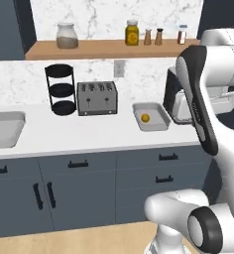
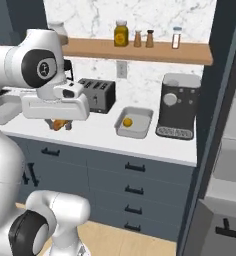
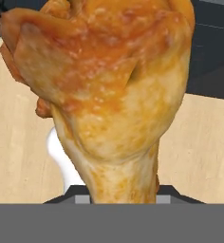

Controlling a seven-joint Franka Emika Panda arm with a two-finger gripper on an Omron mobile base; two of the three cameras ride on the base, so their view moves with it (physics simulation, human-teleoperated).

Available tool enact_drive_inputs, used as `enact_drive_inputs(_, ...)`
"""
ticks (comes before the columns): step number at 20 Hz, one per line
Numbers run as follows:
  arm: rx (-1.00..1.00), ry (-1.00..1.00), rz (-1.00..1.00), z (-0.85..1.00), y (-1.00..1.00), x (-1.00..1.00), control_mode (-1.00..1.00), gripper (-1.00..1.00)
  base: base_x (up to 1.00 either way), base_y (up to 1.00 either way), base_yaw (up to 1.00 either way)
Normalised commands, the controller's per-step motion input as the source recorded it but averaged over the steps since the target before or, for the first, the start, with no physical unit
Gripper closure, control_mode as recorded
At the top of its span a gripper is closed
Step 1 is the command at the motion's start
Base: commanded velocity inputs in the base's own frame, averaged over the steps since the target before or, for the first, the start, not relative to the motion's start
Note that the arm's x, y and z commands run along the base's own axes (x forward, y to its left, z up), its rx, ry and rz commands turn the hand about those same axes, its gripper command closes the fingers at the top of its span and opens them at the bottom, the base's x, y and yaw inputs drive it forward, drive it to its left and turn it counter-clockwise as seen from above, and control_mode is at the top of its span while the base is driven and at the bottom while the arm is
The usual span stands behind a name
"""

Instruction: Place one lemon and one chicken drumstick in each tupperware on the nearby counter, to pack two identical lunches.

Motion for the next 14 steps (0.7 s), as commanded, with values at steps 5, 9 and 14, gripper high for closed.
enact_drive_inputs(5,0.0,0.0,0.0,0.0,0.0,0.0,1.0,1.0,0.49,1.0,0.09)
enact_drive_inputs(9,0.0,0.0,0.0,0.0,0.0,0.0,1.0,1.0,0.66,1.0,0.06)
enact_drive_inputs(14,0.0,0.0,0.0,0.0,0.0,0.0,1.0,1.0,0.9,1.0,-0.02)
